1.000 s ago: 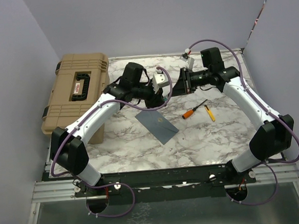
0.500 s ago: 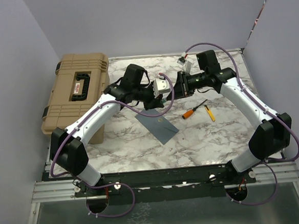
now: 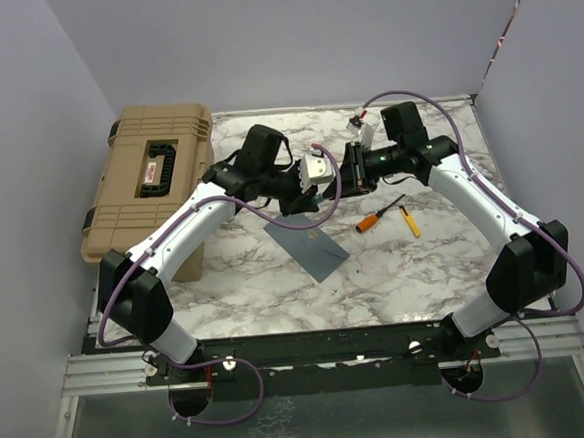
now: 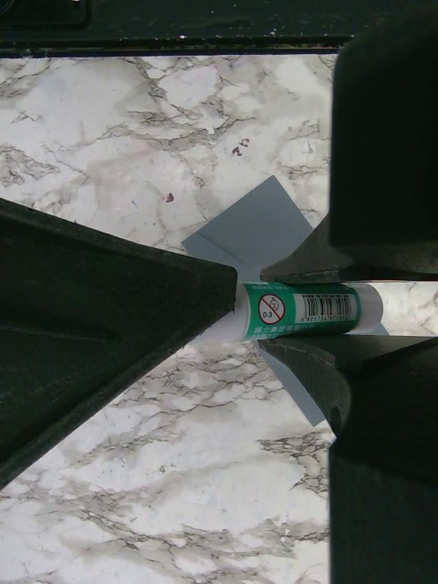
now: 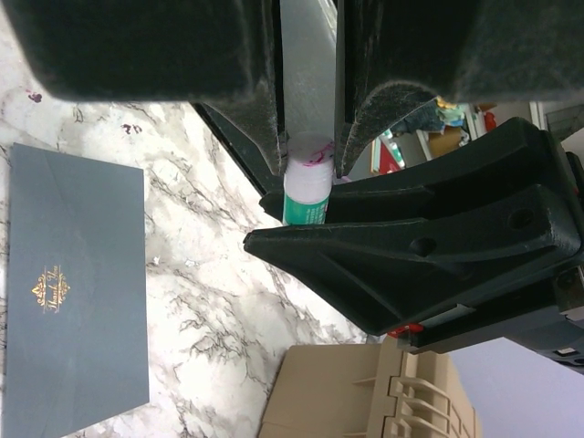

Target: Place the letter into the envelope and seal it

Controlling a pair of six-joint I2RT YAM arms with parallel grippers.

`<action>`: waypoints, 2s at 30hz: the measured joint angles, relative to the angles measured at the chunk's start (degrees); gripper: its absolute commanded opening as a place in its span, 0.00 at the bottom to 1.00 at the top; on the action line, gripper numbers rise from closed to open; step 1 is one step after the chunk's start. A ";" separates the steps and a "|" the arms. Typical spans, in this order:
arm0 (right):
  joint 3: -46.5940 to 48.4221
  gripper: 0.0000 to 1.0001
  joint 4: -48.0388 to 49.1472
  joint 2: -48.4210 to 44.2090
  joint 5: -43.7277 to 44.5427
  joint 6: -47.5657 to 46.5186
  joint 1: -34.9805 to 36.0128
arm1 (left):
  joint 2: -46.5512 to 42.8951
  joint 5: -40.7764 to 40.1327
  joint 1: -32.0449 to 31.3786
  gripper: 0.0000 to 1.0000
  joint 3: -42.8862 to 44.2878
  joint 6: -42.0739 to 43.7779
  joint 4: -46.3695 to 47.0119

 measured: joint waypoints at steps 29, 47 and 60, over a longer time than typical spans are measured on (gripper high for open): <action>-4.17 0.01 2.86 1.38 -1.18 7.08 0.17 | 1.95 -2.34 -1.68 0.00 -0.20 -1.62 -1.55; 6.25 0.64 -7.43 0.66 8.72 4.87 0.81 | -7.87 -9.68 -4.55 0.00 -17.53 -18.10 32.81; -0.39 0.76 -0.50 -19.78 30.75 11.34 -0.66 | -9.09 -14.86 -4.63 0.00 -20.17 -42.51 41.22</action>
